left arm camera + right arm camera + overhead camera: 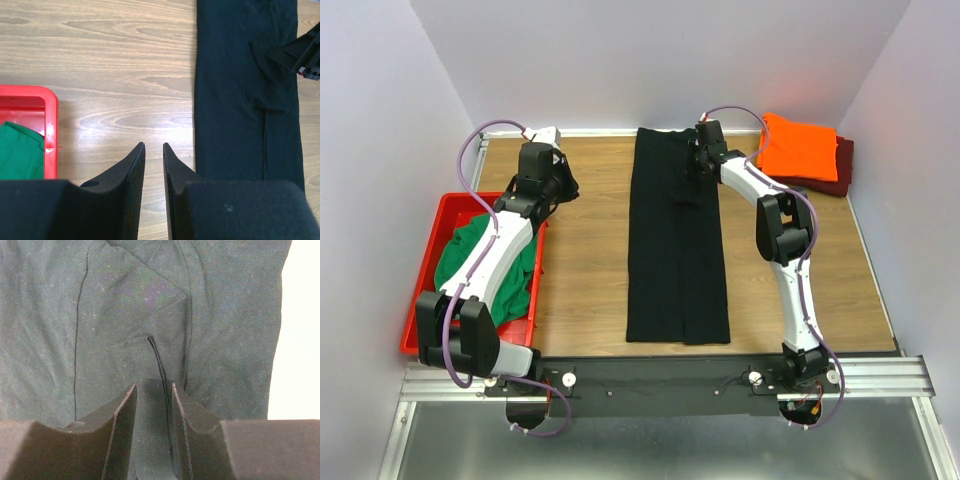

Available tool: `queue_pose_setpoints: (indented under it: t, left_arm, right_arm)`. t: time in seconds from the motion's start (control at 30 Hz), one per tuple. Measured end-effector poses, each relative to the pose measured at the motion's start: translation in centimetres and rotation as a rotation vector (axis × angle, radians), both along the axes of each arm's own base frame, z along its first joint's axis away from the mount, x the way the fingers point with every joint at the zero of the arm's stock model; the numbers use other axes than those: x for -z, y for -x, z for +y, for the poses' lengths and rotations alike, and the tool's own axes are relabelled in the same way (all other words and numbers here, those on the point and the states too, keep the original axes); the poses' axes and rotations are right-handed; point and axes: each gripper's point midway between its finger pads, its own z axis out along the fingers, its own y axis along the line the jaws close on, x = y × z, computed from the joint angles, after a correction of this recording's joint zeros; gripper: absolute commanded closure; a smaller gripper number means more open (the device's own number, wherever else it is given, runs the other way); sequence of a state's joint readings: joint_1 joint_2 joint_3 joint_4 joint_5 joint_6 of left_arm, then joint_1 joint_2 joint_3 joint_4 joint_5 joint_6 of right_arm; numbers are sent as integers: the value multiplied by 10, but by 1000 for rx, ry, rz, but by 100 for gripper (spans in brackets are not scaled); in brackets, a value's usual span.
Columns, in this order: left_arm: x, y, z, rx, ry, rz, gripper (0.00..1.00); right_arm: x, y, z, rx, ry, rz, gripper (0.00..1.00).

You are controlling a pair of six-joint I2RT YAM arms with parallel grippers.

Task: Fold and stack the t-shirts
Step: Fold the tshirt

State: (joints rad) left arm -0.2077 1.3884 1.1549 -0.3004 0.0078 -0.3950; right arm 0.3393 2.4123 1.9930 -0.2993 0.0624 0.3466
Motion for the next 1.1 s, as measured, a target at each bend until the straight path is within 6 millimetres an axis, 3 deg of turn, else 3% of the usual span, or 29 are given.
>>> queue_pose_setpoints:
  t: [0.57, 0.7, 0.87, 1.1]
  left_arm:
    - [6, -2, 5, -9, 2, 16, 72]
    - [8, -3, 6, -10, 2, 21, 72]
    - [9, -3, 6, -11, 4, 23, 72]
    - [10, -3, 5, -5, 7, 26, 72]
  right_arm:
    - [17, 9, -4, -5, 17, 31, 60]
    - [17, 10, -4, -4, 18, 29, 75]
    - [17, 13, -7, 5, 27, 32, 86]
    - [8, 18, -14, 36, 43, 25, 89]
